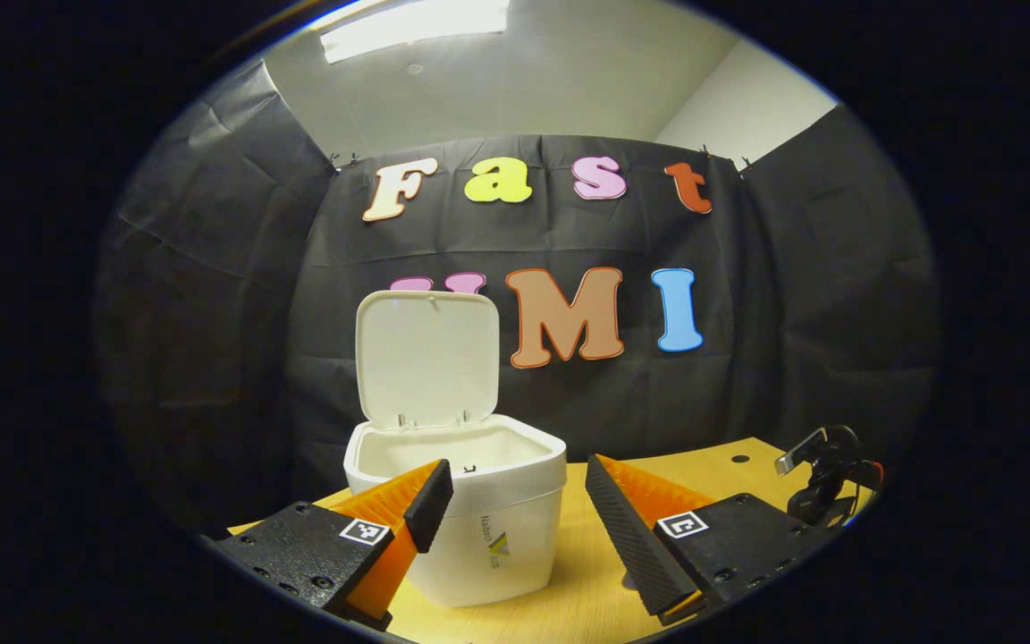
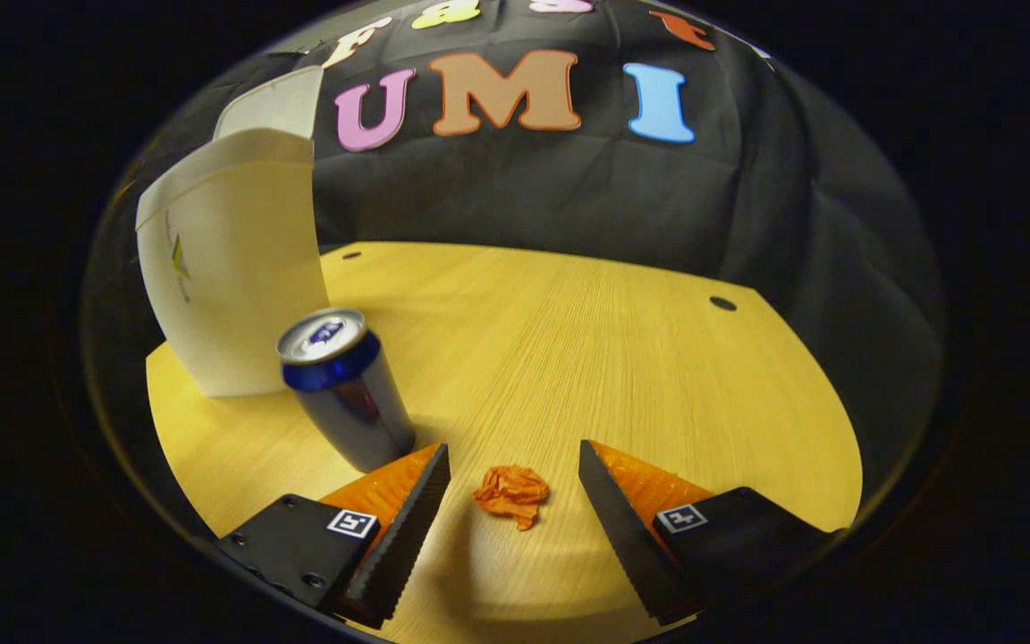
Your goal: Press the lid of the desktop garbage bin to open it, pick up the crumpled paper on the desktop and throw it into the bin, then pick up the pop can on the desktop and drop it into the bin, and finally close the garbage bin lid.
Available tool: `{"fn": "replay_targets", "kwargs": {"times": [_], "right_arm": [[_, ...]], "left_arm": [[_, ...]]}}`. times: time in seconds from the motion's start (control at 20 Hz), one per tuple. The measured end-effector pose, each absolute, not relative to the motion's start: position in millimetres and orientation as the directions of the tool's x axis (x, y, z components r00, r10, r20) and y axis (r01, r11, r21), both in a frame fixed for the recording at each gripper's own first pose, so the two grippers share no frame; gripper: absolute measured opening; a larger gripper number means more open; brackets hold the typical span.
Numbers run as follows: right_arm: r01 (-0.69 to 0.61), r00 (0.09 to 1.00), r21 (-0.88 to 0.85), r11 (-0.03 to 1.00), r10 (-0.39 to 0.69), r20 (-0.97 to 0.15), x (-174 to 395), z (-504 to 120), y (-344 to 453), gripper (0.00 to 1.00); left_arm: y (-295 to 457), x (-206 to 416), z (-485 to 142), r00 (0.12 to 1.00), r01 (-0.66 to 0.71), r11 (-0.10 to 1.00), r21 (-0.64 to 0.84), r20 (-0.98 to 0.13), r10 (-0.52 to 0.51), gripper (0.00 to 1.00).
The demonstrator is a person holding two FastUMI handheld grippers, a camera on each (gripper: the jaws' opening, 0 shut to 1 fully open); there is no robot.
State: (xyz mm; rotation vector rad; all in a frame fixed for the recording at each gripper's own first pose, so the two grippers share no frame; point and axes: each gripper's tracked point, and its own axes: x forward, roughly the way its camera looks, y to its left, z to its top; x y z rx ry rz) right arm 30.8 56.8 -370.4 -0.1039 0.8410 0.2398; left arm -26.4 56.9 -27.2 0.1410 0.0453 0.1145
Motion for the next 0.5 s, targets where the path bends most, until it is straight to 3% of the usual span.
{"fn": "replay_targets", "kwargs": {"times": [0.4,0.5], "right_arm": [[-0.255,0.581,0.019,0.967,0.169,-0.796,31.6,-384.7,63.9,0.96],[-0.238,0.571,0.050,0.970,0.182,-0.800,30.8,-387.3,70.0,0.77]], "left_arm": [[83.3,-25.4,-43.4,0.981,-0.170,0.981,0.091,-0.081,0.178,0.93],[86.5,-25.0,-44.6,0.979,-0.178,0.980,0.085,-0.084,0.185,0.93]]}}
